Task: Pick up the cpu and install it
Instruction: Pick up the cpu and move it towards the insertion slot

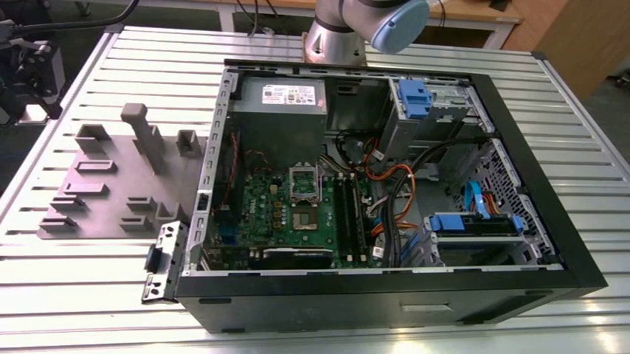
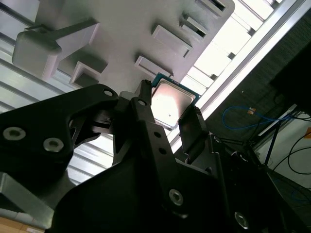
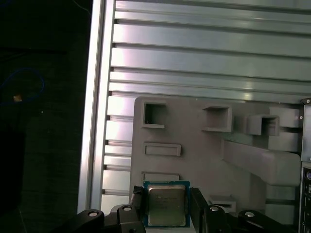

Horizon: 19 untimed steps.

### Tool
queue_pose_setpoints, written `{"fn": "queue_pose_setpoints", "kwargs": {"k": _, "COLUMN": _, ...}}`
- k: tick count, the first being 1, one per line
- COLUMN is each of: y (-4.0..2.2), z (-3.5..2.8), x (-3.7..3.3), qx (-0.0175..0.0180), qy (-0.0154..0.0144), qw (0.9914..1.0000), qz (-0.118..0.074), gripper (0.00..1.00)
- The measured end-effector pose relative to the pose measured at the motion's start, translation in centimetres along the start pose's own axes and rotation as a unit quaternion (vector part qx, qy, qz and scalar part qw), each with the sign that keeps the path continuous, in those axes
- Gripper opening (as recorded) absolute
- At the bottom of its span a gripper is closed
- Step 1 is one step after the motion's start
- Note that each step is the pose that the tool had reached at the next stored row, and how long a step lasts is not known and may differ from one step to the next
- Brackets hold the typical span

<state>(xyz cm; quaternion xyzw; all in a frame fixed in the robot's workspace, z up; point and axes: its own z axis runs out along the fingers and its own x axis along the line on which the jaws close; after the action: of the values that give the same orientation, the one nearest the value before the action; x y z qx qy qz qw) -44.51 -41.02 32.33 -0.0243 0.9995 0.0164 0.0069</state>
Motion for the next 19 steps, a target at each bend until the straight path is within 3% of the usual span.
{"fn": "queue_pose_setpoints", "kwargs": {"k": 19, "y": 0.02, "z": -0.48, "x": -0.01, "qx": 0.0, "qy": 0.0001, "qw": 1.0, "qz": 0.0, "gripper": 0.47}}
